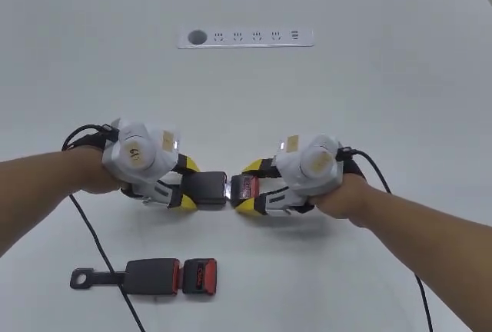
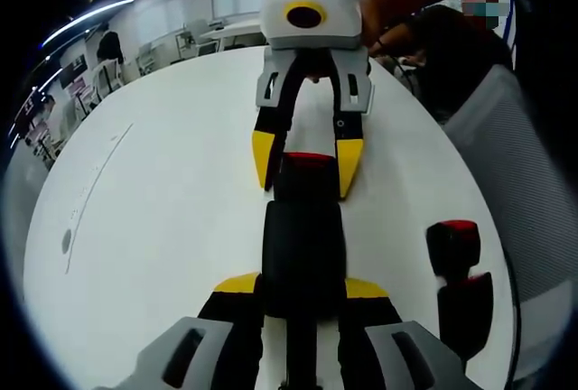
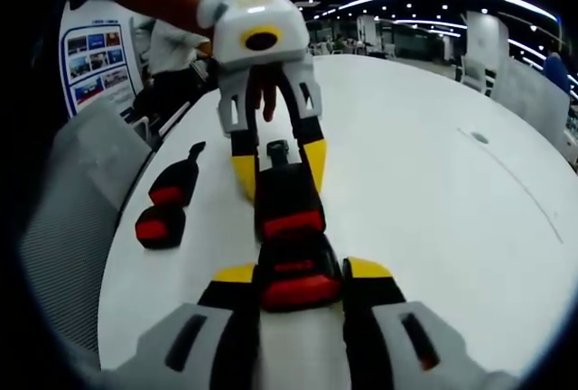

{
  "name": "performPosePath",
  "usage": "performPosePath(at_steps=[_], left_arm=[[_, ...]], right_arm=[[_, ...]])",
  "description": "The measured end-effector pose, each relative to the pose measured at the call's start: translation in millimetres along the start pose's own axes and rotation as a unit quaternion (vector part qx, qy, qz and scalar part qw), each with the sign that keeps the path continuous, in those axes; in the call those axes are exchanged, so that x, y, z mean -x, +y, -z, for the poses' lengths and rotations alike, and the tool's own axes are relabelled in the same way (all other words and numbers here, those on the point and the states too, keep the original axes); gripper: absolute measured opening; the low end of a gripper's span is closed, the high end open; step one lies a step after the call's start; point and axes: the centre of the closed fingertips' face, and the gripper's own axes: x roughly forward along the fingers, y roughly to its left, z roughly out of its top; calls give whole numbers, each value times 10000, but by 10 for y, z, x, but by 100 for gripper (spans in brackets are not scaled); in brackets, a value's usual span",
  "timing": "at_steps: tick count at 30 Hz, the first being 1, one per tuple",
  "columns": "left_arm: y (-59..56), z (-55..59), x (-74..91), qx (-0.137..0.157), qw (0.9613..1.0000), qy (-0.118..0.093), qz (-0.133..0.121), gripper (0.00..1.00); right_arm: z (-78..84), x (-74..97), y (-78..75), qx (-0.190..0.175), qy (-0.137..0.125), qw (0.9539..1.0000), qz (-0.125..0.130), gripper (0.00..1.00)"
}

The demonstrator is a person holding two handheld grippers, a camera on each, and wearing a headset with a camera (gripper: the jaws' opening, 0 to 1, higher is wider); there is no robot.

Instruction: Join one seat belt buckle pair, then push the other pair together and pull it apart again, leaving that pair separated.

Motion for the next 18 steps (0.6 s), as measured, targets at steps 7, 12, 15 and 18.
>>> performPosePath(at_steps=[7, 12, 15, 18], left_arm=[[-3, -3, 7, 3, 10000, 10, 0, 32], [-4, -4, 9, 4, 10000, 11, 0, 32], [-3, -1, 10, 7, 10000, -3, -1, 32], [-3, 0, 13, -11, 10000, -31, 7, 32]], right_arm=[[0, 1, -3, -4, 11, 10000, 15, 35], [-1, 1, -3, -2, 18, 10000, 21, 35], [-3, 1, -3, 1, 18, 10000, 24, 35], [-4, 2, -3, 4, 6, 10000, 23, 35]])
